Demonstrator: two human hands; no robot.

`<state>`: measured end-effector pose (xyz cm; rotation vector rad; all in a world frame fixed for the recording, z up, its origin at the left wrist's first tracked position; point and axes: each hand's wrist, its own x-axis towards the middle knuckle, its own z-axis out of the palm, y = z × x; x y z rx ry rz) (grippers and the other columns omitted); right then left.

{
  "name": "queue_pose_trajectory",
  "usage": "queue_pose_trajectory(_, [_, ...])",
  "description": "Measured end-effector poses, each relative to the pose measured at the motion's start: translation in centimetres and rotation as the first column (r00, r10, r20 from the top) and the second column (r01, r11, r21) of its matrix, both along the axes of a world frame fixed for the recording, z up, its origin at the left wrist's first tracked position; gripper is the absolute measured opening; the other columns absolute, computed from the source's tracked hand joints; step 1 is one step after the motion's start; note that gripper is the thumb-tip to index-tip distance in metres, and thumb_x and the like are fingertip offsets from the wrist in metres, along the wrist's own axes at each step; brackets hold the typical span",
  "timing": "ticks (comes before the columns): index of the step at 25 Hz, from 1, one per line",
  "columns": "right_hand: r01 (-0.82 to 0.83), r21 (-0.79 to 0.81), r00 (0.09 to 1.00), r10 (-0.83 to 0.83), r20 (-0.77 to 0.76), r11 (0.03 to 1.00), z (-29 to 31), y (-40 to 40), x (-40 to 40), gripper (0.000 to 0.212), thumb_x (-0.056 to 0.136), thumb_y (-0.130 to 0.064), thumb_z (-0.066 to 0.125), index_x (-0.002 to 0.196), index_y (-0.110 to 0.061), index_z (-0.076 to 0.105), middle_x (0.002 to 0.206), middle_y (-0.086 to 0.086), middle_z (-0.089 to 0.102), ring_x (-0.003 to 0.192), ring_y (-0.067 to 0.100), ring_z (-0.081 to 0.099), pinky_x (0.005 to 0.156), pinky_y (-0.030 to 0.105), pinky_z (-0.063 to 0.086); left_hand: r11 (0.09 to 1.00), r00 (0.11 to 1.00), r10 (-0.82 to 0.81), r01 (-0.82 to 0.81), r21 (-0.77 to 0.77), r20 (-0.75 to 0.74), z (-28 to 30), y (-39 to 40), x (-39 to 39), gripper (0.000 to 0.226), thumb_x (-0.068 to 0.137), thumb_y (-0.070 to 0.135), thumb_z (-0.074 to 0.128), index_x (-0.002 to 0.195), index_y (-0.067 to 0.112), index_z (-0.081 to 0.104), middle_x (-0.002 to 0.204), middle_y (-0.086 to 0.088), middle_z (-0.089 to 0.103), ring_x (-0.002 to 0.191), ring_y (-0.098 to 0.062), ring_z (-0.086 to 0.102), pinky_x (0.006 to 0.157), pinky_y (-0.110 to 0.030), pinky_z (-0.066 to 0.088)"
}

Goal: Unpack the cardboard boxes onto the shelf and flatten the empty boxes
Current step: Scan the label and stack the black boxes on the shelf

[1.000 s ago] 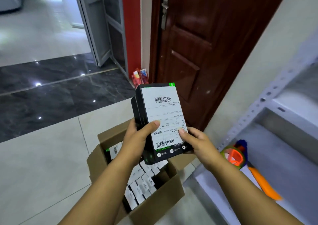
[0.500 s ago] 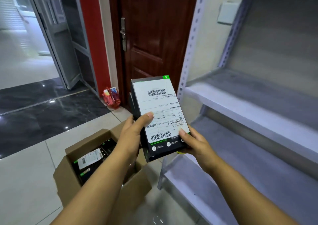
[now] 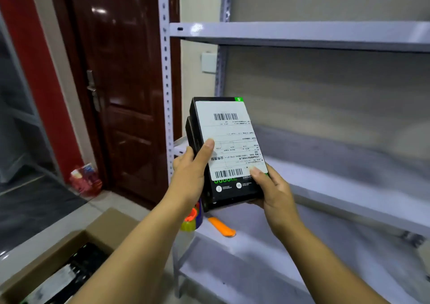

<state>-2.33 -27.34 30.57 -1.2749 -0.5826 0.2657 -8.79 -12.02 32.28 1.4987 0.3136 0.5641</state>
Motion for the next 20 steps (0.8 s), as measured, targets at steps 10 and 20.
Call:
queue_pose_trajectory(10, [0.363,0.115,0.915,-0.377,0.142,0.925,7.7,-5.4,-1.7,0.018,0.095,-0.018,0.052,0.104,-0.024,0.067,0.098,-0.004,0.075,0.090,0.011,0.070,0.075,0.029,0.058,0.954,0.929,-0.283,0.248,0.169,0.236,7.4,-5.1,1.7,0.058,0.057,0.066,0.068,0.110,0.050,0.053,0.135,0.004,0.049,0.114,-0.008,0.058,0.097,-0.034,0.050])
queue_pose_trajectory(20, [0.534,0.235,0.767,-0.583,0.270,0.812,13.5,-9.4,-1.2,0.033,0.083,-0.038,0.059,0.113,-0.025,0.064,0.107,-0.004,0.072,0.101,0.014,0.068,0.094,0.045,0.052,0.866,0.726,-0.498,0.384,0.320,0.475,13.2,-10.1,4.0,0.033,0.082,0.032,0.060,0.115,0.031,0.061,0.115,0.012,0.068,0.109,-0.004,0.062,0.084,-0.016,0.049])
